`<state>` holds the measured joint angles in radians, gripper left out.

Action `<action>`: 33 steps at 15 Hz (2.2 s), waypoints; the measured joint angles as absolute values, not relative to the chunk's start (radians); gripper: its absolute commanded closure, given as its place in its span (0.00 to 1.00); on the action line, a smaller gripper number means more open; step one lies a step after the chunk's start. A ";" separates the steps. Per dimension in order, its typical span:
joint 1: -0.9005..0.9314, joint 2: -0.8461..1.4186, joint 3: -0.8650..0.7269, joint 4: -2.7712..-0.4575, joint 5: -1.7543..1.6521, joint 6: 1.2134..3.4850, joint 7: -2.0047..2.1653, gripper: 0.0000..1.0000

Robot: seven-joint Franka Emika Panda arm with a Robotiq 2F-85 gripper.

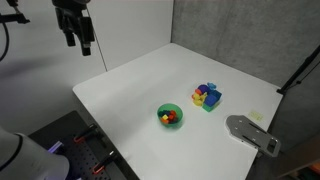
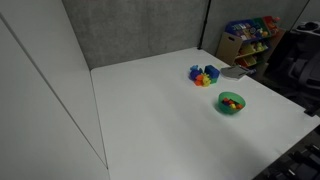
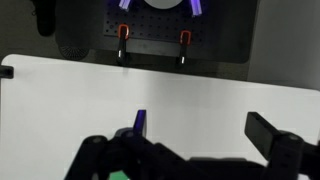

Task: Pick up one small orange block from the green bowl and put it on the table

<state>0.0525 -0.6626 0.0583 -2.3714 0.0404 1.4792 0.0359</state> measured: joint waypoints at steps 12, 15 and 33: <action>0.040 -0.383 0.032 -2.333 0.023 1.867 0.023 0.00; 0.024 -0.296 0.026 -2.329 -0.019 1.985 0.020 0.00; -0.076 0.323 -0.070 -2.152 -0.030 2.313 -0.013 0.00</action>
